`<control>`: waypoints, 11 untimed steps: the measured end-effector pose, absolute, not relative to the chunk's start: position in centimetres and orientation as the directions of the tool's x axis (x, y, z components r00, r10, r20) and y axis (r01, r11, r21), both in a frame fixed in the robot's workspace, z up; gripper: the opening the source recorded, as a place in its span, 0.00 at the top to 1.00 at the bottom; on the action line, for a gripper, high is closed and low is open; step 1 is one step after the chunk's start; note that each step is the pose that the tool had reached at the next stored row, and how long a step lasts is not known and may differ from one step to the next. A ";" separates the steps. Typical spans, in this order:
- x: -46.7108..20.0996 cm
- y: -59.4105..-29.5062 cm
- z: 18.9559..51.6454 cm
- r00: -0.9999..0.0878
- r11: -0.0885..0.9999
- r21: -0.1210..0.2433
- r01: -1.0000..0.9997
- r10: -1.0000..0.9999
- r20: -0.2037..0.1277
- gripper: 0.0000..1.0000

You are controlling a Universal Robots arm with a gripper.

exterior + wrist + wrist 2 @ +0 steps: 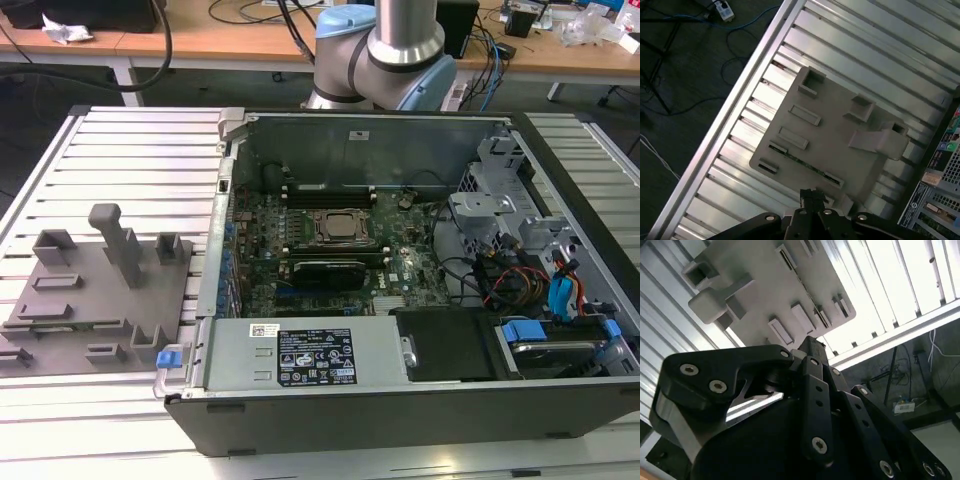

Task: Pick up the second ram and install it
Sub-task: 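Pick up the second ram and move it above second insertion slot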

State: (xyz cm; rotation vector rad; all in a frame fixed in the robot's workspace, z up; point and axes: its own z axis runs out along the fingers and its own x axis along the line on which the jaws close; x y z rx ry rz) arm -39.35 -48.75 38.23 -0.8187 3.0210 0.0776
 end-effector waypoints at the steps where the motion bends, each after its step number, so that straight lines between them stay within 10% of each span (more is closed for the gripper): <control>1: -39.4 -48.7 38.2 -0.853 0.851 0.045 -0.523 -0.522 -0.023 0.89; 11: -39.4 -48.7 38.2 -0.744 0.742 0.045 -0.669 -0.668 -0.023 0.89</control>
